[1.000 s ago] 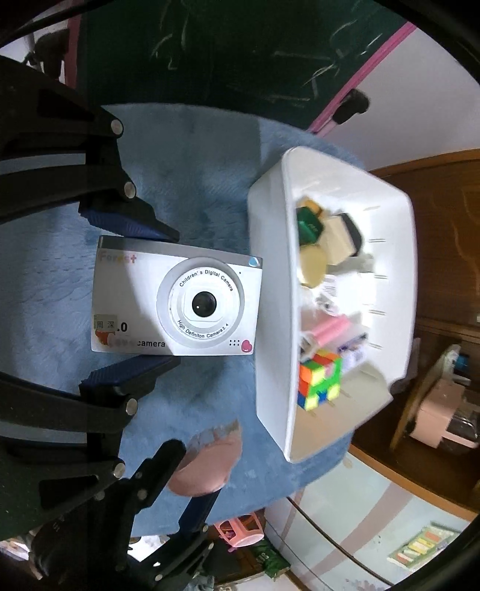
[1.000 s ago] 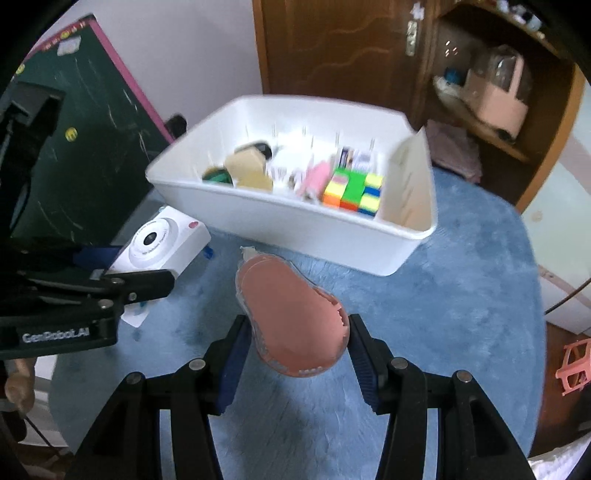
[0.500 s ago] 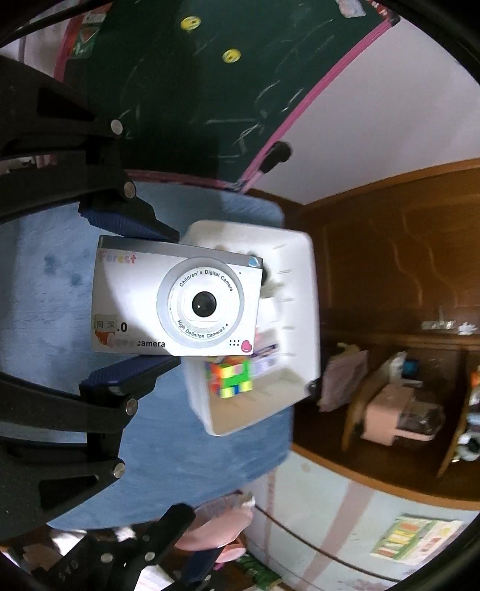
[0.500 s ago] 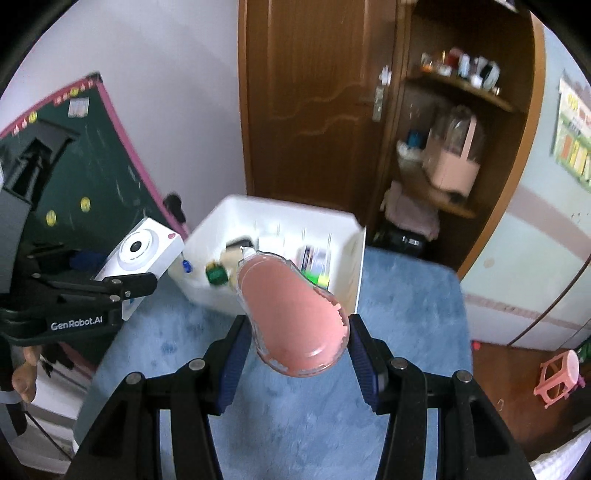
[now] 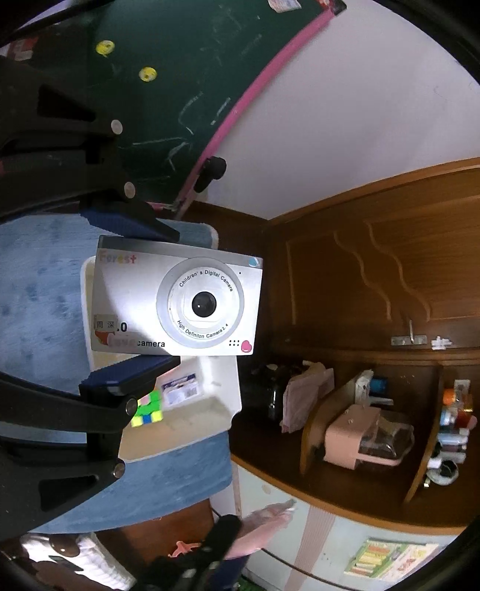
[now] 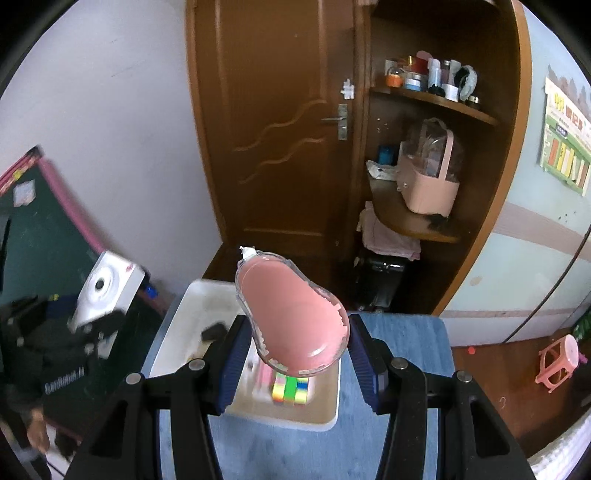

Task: Organize rigid objects
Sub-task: 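Carry the white box and pink pouch into the bin and open both grippers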

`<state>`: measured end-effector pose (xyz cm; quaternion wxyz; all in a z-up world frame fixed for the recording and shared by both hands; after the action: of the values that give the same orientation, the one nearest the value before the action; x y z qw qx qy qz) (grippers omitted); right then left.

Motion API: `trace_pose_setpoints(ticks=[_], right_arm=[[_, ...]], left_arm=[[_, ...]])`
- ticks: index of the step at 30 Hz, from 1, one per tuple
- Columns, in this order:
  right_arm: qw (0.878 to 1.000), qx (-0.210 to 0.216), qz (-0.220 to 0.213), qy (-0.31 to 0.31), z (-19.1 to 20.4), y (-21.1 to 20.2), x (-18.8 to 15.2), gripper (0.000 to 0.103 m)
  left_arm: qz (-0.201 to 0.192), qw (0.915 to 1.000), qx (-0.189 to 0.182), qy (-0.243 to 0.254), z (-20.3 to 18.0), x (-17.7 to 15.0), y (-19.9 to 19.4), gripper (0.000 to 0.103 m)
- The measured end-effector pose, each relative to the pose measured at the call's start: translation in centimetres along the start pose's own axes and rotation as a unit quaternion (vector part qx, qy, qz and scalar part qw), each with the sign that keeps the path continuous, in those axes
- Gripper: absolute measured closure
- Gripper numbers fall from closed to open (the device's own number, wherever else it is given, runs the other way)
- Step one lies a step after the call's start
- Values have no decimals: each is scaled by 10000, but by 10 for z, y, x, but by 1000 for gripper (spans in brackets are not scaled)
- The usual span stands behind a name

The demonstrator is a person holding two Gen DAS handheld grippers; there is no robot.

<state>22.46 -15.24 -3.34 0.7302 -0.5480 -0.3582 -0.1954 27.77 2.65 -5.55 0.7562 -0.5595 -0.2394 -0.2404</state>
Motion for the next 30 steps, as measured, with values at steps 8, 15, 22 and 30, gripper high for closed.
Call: trace_pose_setpoints(ticks=[8, 15, 22, 30], right_arm=[[9947, -234, 694, 720, -36, 116, 7, 50], [9797, -439, 1640, 1069, -56, 207, -54, 50], [9696, -493, 2130, 1102, -61, 245, -92, 49], [9808, -256, 1752, 817, -49, 228, -76, 39]], left_arm=[[751, 9969, -2, 213, -26, -9, 115, 41], [1190, 9914, -6, 549, -52, -28, 179, 41], [1438, 9871, -65, 703, -69, -41, 206, 41], [924, 9930, -105, 727, -69, -23, 173, 36]])
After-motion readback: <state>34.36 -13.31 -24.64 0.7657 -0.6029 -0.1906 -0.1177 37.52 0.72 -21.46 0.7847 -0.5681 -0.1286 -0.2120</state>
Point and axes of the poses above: each gripper's, at about its wrist camera, not at the fingertips, and y roughly the way its jaws point, z to its left, x to its top, the point moved 5 cm from there along y, roughly the way its jaws point, and after that the axes turned 14 degrees about x, right-handed, at the moved point
